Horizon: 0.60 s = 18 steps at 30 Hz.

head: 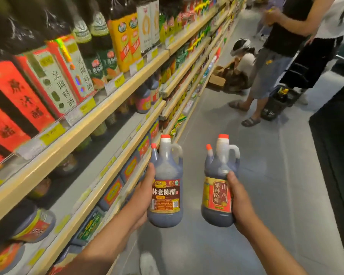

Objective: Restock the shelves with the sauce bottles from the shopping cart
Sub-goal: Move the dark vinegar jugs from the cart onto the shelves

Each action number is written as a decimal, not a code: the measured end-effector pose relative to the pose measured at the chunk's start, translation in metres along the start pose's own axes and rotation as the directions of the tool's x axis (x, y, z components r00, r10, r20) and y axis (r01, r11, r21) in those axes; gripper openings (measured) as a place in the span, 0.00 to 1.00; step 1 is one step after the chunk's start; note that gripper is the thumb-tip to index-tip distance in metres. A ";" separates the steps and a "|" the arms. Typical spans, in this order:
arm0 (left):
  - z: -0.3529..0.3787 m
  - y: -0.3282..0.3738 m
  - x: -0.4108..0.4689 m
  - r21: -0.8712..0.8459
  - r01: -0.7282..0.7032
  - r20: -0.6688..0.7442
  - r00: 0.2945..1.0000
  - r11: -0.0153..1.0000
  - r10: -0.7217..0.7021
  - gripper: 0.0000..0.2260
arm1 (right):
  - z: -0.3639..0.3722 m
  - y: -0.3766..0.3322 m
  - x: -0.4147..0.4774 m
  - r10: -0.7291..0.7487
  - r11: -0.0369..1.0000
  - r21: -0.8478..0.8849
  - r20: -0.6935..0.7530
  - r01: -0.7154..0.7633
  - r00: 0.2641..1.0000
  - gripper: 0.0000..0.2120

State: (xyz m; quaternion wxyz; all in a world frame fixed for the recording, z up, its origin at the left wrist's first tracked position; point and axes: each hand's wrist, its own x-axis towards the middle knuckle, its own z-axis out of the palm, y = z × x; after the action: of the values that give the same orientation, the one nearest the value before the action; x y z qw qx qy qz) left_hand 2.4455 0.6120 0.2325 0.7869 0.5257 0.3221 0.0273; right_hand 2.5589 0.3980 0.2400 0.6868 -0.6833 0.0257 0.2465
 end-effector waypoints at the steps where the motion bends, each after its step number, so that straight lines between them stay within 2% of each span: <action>1: -0.006 0.002 0.014 -0.020 -0.003 -0.017 1.000 1.000 0.003 0.35 | 0.009 -0.004 0.014 -0.005 1.000 -0.010 0.018 0.005 1.000 0.49; 4: -0.019 0.012 0.036 -0.086 0.002 -0.100 0.995 0.996 -0.011 0.31 | 0.037 -0.013 0.049 -0.009 0.999 -0.033 0.093 0.013 0.996 0.49; 7: -0.025 0.024 0.040 -0.147 0.008 -0.145 0.989 0.989 -0.029 0.25 | 0.063 -0.020 0.082 0.011 0.999 -0.048 0.181 -0.002 0.983 0.41; 11: -0.033 0.028 0.037 -0.335 0.043 -0.167 0.980 0.941 -0.104 0.33 | 0.094 -0.025 0.119 0.060 0.996 -0.076 0.348 -0.036 0.936 0.32; 14: -0.029 0.022 0.034 -0.468 -0.086 -0.261 0.964 0.879 -0.044 0.33 | 0.112 -0.024 0.138 0.105 0.989 -0.146 0.491 -0.037 0.865 0.35; 16: -0.023 0.021 0.026 -0.469 -0.147 -0.313 0.950 0.871 -0.009 0.27 | 0.124 -0.024 0.148 0.162 0.978 -0.200 0.577 -0.055 0.801 0.43; 18: -0.020 0.015 0.017 -0.456 -0.187 -0.366 0.930 0.870 0.008 0.29 | 0.136 -0.024 0.154 0.223 0.965 -0.252 0.654 -0.070 0.723 0.45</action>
State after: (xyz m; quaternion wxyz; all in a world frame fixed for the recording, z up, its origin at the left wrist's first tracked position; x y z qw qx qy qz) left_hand 2.4526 0.6411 0.2330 0.8198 0.3145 0.4134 0.2410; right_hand 2.6616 0.5752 0.2139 0.5514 -0.6106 -0.1975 0.5330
